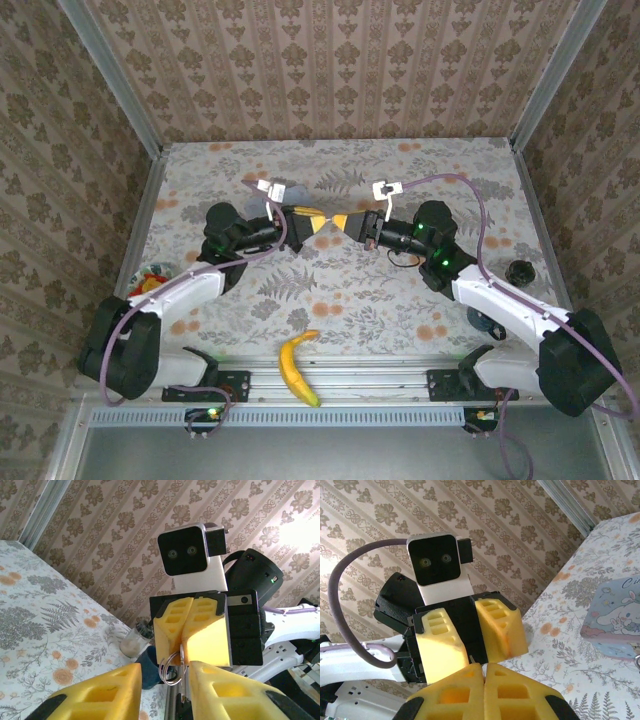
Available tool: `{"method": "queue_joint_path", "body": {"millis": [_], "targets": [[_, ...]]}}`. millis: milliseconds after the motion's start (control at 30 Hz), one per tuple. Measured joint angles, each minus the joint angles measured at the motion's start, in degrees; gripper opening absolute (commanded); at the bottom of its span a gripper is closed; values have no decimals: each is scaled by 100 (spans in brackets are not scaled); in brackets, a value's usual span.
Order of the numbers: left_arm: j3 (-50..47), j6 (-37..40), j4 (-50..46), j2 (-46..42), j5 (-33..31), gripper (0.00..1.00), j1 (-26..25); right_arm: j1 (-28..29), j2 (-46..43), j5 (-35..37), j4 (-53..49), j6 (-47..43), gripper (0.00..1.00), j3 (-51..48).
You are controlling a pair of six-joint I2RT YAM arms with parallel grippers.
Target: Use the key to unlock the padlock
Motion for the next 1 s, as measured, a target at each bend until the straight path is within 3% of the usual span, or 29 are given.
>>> {"method": "queue_joint_path", "body": {"millis": [167,333,500,633,767,900,1000], "targets": [[0,-339,518,216,157,23,0,0,15,0,-2,0,0,0],[2,-562,857,356,319,1,-2,0,48,2,-4,0,0,11],[4,-636,914,374,363,0,-2,-4,48,-20,-4,0,0,17],[28,-457,629,308,393,0,-2,-4,48,-17,-140,-52,17,55],[225,450,-883,-199,400,0,-7,-4,-55,22,-636,-415,26,184],[944,2229,-3532,-881,157,0,-109,-4,-588,50,-1274,-1038,36,203],[1600,3523,-5182,-1150,-17,0,-201,26,-1021,2,-1670,-1561,37,205]]}}
